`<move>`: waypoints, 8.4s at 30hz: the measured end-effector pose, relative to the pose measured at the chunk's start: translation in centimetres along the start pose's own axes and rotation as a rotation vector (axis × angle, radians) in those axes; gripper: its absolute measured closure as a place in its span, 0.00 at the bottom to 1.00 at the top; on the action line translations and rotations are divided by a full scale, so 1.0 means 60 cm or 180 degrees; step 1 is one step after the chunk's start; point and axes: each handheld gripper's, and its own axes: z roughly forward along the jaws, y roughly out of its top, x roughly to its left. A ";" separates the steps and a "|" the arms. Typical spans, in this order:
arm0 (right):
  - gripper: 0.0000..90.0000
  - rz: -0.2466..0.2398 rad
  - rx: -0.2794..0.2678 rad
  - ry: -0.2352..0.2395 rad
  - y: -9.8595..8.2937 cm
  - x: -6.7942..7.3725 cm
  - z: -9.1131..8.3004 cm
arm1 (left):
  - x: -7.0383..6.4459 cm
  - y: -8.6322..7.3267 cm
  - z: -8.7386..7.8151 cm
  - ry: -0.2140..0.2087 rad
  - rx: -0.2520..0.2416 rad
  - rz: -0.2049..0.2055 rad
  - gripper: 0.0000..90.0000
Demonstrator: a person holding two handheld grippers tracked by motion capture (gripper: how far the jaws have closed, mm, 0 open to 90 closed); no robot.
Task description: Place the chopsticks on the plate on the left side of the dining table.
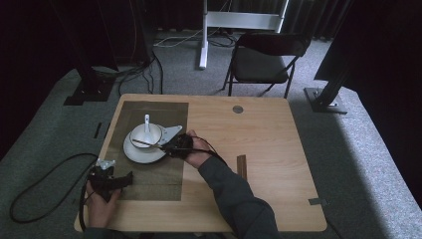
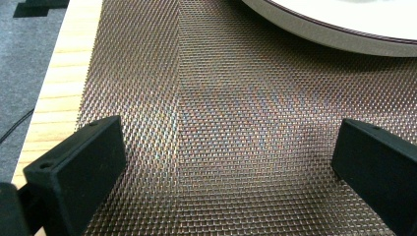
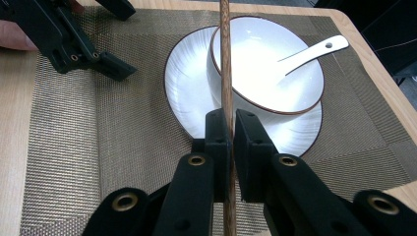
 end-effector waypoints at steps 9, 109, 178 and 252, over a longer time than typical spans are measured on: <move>0.95 -0.0010 0.0000 0.0026 0.005 -0.001 0.010 | 0.000 0.000 0.000 0.0000 0.0000 -0.0001 0.00; 0.94 -0.0505 0.0094 0.0165 0.062 0.018 0.120 | 0.000 0.000 0.000 -0.0002 0.0008 0.0000 0.00; 0.85 -0.0767 0.0253 0.0050 0.047 0.041 0.161 | 0.000 0.000 0.000 -0.0002 0.0005 -0.0002 0.00; 0.69 -0.0131 -0.0085 -0.0164 0.024 0.012 -0.070 | 0.000 0.000 0.000 -0.0001 0.0003 -0.0004 0.00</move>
